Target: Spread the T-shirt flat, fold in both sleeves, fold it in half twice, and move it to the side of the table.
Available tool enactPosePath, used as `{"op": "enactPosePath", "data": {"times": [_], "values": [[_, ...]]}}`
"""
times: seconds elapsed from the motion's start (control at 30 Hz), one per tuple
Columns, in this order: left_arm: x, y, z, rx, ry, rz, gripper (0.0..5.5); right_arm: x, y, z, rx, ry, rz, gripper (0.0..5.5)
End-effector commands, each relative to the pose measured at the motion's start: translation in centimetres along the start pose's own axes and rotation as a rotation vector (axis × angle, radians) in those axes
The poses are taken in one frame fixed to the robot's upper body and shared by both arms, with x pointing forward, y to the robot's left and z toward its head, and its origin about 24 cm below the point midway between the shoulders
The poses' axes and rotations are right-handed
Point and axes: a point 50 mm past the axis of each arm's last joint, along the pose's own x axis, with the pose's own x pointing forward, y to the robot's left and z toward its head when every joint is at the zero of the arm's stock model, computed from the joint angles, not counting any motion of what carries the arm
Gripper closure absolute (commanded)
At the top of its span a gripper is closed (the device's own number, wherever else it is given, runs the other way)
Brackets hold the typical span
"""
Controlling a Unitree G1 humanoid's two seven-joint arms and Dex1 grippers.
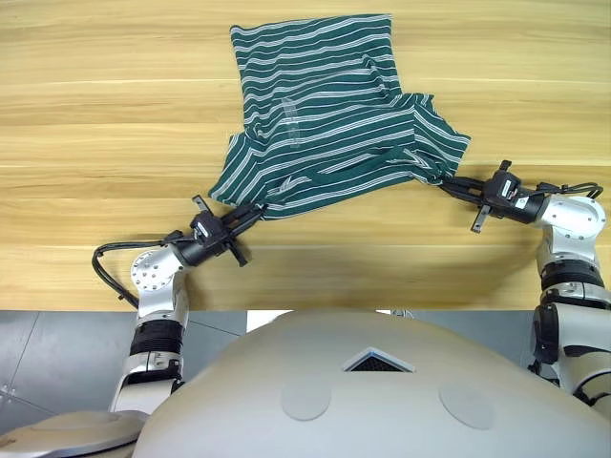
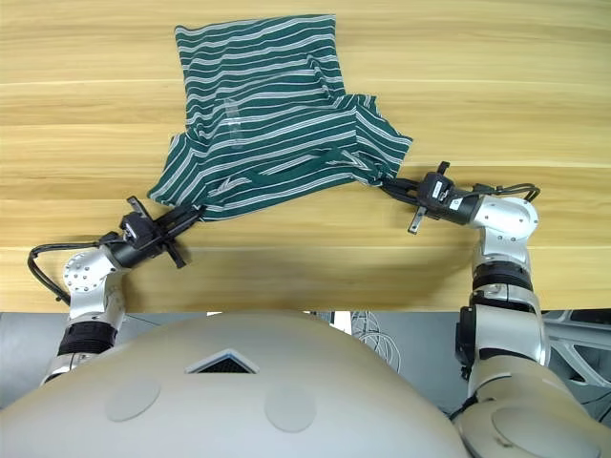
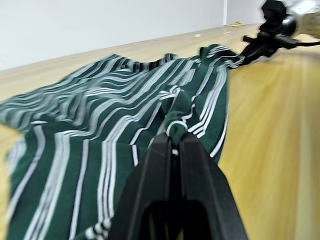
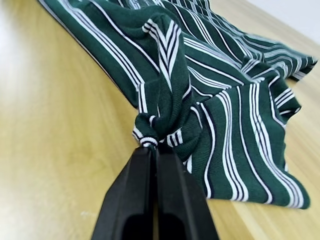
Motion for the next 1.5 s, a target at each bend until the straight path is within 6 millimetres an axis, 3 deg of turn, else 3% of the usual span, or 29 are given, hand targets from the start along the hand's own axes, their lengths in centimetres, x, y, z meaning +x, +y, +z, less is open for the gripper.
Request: {"op": "enactPosePath", "data": {"times": [0.03, 0.1, 0.27, 0.53, 0.67, 0.73, 0.8, 0.9, 0.97, 1.07, 1.17, 1.27, 1.37, 1.5], "values": [[-1.8, 0.0, -0.8, -0.024, 0.065, 0.0, 5.5, -1.3, 3.0, -2.3, 0.098, 0.125, 0.089, 5.46], [-1.9, 0.3, -1.4, -0.03, 0.091, -0.002, 5.5, -1.3, 3.2, -2.5, 0.131, 0.128, 0.098, 5.46], [-2.0, 0.5, -1.5, -0.045, 0.081, -0.022, 4.61, -2.8, 1.7, -2.6, 0.179, 0.149, 0.05, 4.58], [-2.2, 0.6, 0.8, 0.01, -0.009, -0.002, 3.36, -4.6, 0.8, -1.2, 0.227, 0.019, 0.109, 3.35], [-4.1, 1.8, 3.5, 0.019, -0.037, -0.004, 2.65, -5.3, -1.7, 0.8, 0.217, -0.126, 0.021, 2.57], [-5.5, 4.5, 5.9, 0.069, -0.061, 0.03, 2.6, -5.2, -3.6, 2.5, 0.19, -0.222, -0.016, 2.52], [-5.5, 7.3, 9.1, 0.126, -0.145, 0.065, 2.6, -3.9, -5.7, 4.3, 0.149, -0.291, -0.039, 2.52], [-2.3, 9.7, 12.4, 0.169, -0.278, 0.05, 2.6, 0.2, -7.6, 6.3, 0.044, -0.266, -0.028, 2.52], [2.0, 11.6, 13.3, 0.159, -0.296, 0.076, 2.6, 3.1, -8.8, 7.5, -0.006, -0.224, -0.019, 2.52], [8.7, 13.6, 12.3, 0.192, -0.158, 0.159, 2.6, 6.5, -9.6, 7.7, -0.029, -0.114, -0.03, 2.52], [13.9, 13.8, 10.2, 0.212, -0.001, 0.142, 2.6, 8.8, -8.9, 7.4, -0.034, -0.086, -0.008, 2.52], [17.2, 13.8, 9.1, 0.214, 0.093, 0.15, 2.6, 10.3, -7.6, 7.1, -0.045, -0.076, 0.039, 2.52], [19.5, 13.4, 8.2, 0.236, 0.209, 0.147, 2.6, 10.5, -5.8, 5.7, -0.031, -0.049, 0.124, 2.52], [20.6, 12.9, 6.7, 0.27, 0.376, 0.146, 2.6, 10.5, -3.8, 5.0, -0.044, -0.068, 0.22, 2.52]]}}
